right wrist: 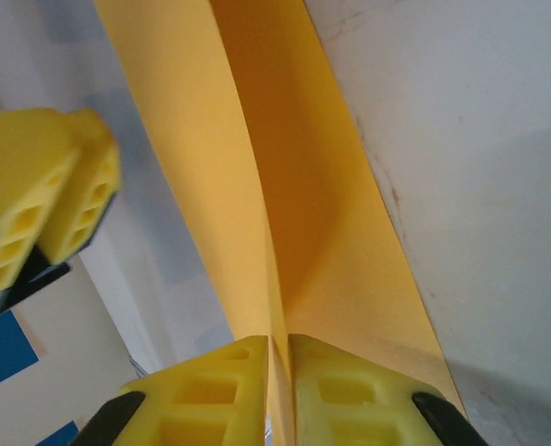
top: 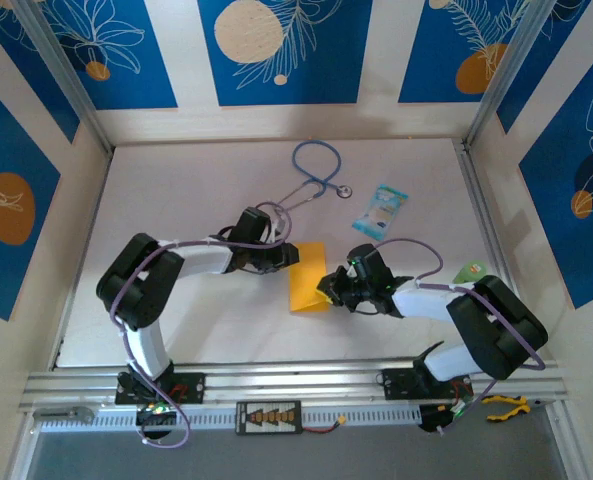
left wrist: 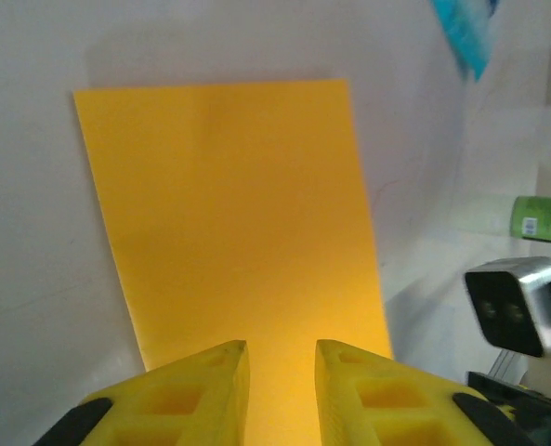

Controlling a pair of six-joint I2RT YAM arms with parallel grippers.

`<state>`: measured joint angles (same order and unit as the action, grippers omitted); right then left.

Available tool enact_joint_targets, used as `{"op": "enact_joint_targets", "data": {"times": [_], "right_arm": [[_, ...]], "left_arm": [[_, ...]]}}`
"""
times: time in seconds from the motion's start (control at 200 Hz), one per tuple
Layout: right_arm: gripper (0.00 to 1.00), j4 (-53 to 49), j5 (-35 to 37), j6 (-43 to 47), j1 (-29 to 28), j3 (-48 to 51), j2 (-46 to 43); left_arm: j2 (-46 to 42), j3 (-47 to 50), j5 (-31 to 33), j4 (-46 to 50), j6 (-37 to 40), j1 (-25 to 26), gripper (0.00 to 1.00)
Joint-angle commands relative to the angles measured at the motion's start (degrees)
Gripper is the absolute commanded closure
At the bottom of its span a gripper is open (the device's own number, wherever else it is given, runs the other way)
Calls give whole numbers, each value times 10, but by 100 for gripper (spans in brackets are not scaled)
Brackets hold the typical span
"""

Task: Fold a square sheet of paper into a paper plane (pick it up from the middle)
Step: Fold the triangle a second time at the center of the table.

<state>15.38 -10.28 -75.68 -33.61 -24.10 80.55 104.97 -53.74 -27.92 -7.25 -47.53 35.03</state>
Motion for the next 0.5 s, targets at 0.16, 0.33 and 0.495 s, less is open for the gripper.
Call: {"op": "enact_joint_targets", "data": {"times": [0.16, 0.33, 0.495], "right_arm": [[70, -7, -58, 49, 12, -32, 19], [67, -5, -83, 67, 29, -41, 38], [65, -5, -116, 91, 50, -50, 56]], "left_arm": [[39, 5, -12, 1, -5, 13, 81], [39, 14, -9, 2, 4, 13, 81], [42, 11, -9, 9, 16, 13, 81]]}}
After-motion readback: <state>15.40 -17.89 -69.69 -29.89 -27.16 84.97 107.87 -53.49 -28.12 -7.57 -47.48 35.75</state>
